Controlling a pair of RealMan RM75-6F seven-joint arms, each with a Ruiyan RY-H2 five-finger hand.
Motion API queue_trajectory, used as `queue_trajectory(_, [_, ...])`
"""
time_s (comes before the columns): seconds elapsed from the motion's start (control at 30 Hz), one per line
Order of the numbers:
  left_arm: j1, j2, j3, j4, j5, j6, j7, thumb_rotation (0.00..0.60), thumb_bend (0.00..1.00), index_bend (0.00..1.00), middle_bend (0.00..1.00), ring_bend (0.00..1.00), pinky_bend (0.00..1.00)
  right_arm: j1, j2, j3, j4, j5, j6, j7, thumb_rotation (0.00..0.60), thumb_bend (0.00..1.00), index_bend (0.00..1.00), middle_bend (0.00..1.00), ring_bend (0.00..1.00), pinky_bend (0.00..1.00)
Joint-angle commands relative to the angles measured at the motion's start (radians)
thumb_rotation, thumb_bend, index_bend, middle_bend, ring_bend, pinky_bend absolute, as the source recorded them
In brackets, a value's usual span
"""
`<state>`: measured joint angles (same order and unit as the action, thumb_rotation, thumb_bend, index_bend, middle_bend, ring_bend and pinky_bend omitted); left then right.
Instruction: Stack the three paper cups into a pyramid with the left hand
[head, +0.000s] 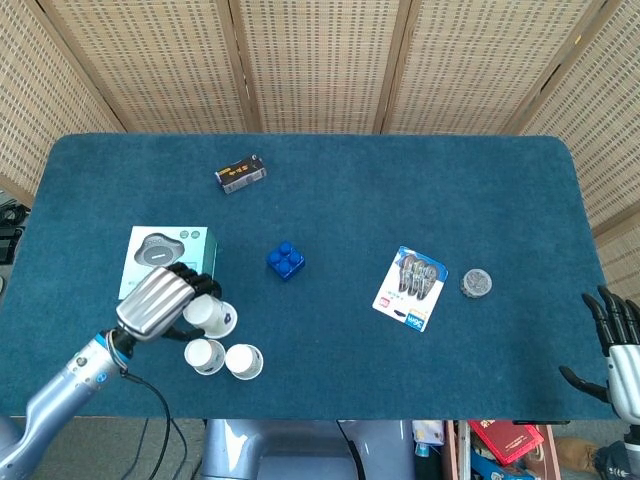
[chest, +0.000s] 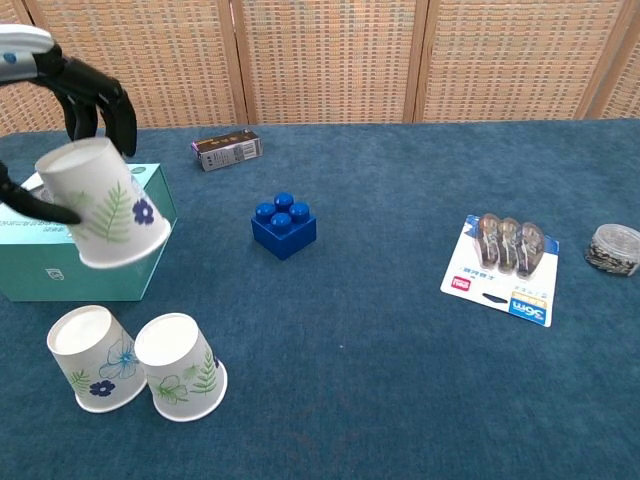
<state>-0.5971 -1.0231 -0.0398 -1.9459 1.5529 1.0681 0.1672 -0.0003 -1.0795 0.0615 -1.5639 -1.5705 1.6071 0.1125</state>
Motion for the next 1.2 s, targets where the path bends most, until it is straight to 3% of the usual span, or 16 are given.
queue_trajectory(0.03, [0.011, -0.006, 0.027, -0.008, 0.032, -0.010, 0.016, 0.600, 0.12, 0.42, 0.48, 0.48, 0.40, 0.000, 0.001, 0.000, 0.000, 0.001, 0.000, 0.001, 0.600, 0.00, 0.00, 0.00, 0.00, 0.00])
queue_trajectory(0.47, [0.020, -0.101, 0.055, 0.026, 0.050, -0.034, 0.142, 0.600, 0.12, 0.42, 0.48, 0.48, 0.40, -0.002, 0.003, 0.001, 0.000, 0.004, 0.002, 0.006, 0.600, 0.00, 0.00, 0.00, 0.00, 0.00])
queue_trajectory(1.2, [0.040, -0.119, 0.074, 0.022, 0.062, -0.027, 0.213, 0.600, 0.12, 0.42, 0.48, 0.48, 0.37, -0.004, 0.008, 0.002, -0.001, 0.002, 0.007, 0.017, 0.600, 0.00, 0.00, 0.00, 0.00, 0.00])
